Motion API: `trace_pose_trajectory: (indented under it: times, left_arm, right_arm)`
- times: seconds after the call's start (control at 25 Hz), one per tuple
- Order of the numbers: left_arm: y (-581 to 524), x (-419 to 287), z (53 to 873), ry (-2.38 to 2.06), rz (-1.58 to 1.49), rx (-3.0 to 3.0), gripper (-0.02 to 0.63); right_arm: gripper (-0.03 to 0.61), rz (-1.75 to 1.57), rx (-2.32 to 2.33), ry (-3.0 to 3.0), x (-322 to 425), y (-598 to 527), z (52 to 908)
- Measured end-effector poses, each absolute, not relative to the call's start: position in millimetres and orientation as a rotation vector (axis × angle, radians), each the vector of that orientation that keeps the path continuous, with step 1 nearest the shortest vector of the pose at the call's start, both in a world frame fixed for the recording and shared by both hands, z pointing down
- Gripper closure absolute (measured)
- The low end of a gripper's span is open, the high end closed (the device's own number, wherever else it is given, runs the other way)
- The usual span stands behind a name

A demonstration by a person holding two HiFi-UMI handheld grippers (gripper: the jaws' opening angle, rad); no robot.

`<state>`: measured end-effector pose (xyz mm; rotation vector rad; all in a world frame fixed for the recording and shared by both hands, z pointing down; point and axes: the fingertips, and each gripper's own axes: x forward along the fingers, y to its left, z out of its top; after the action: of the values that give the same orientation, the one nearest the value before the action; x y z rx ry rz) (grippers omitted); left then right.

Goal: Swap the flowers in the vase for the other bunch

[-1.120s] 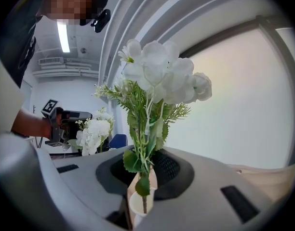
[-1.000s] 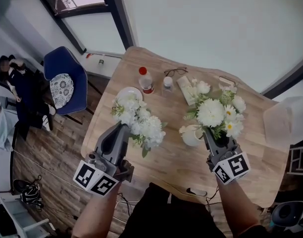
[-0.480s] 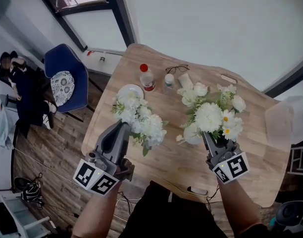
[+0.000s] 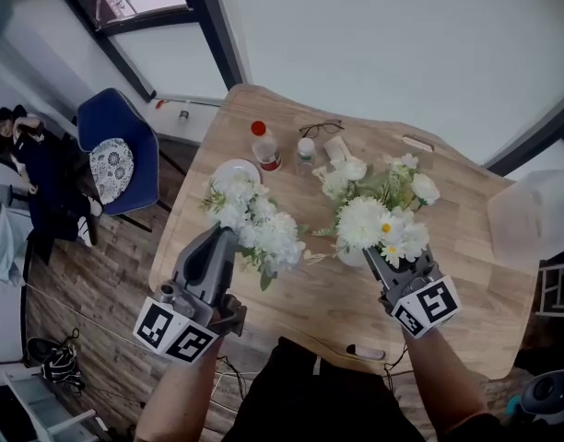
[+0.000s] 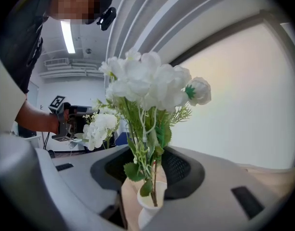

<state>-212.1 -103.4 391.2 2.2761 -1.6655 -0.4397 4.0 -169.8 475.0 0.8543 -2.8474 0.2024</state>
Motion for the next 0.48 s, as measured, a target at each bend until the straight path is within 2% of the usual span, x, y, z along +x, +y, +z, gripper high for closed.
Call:
trace_pose_trajectory:
  times: [0.16,0.48]
  left_arm:
    - [-104,-211,388,-1.664,-0.447,2.283,0.604]
    - [-104,-209,376,-1.651,-0.480,2.307,0.604]
  right_arm:
    - [0.332,0.246,0.822,-2.803,1,-167,479]
    - [0.310,0.252,0.833,-2.797,9,-159,469]
